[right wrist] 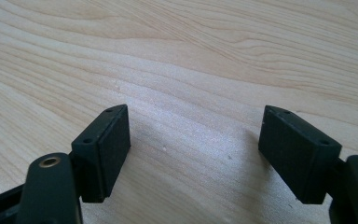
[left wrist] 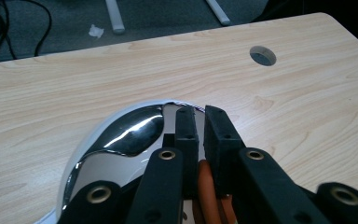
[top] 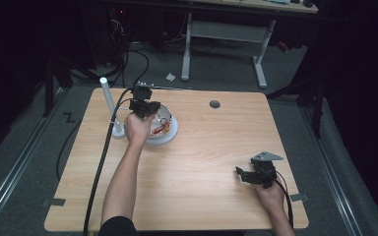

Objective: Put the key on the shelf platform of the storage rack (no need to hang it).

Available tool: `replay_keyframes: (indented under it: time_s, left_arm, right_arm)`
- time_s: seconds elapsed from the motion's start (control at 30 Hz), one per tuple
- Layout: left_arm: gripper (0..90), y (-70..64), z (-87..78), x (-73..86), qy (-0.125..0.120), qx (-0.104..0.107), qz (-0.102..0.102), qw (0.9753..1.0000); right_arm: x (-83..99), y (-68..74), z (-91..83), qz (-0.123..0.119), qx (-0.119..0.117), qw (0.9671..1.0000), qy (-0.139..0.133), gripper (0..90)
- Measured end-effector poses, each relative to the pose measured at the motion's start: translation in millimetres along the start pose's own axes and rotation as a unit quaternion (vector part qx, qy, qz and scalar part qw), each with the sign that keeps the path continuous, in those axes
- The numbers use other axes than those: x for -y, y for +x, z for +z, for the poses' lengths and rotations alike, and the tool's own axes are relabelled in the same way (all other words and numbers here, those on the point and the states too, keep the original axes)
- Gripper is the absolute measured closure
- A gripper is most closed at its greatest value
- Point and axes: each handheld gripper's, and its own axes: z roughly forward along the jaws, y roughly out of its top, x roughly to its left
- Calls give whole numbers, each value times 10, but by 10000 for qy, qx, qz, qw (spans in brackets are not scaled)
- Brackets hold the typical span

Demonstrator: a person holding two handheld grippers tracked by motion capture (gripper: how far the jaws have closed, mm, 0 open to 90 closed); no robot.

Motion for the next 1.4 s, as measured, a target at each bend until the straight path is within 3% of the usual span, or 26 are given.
replay_keyframes:
  time_s: [0.3, 0.67, 0.83, 1.2, 1.4]
  left_arm:
    - [840, 106, 160, 199, 89, 18, -289, 9995]
    - [835, 78, 288, 272, 264, -150, -70, 9995]
    - [826, 84, 314, 278, 320, -156, -82, 9993]
    - [559, 79, 268, 276, 355, -208, 20, 9992]
    - [472, 33, 144, 262, 317, -235, 224, 9990]
  right_arm:
    - [0, 0, 1, 1, 5, 10000, -4, 248]
    - [0, 0, 1, 1, 5, 10000, -6, 249]
    - [0, 0, 1, 1, 5, 10000, -6, 249]
    - [0, 1, 1, 0, 5, 10000, -6, 249]
    - [0, 0, 0, 0, 0, 10000, 1, 248]
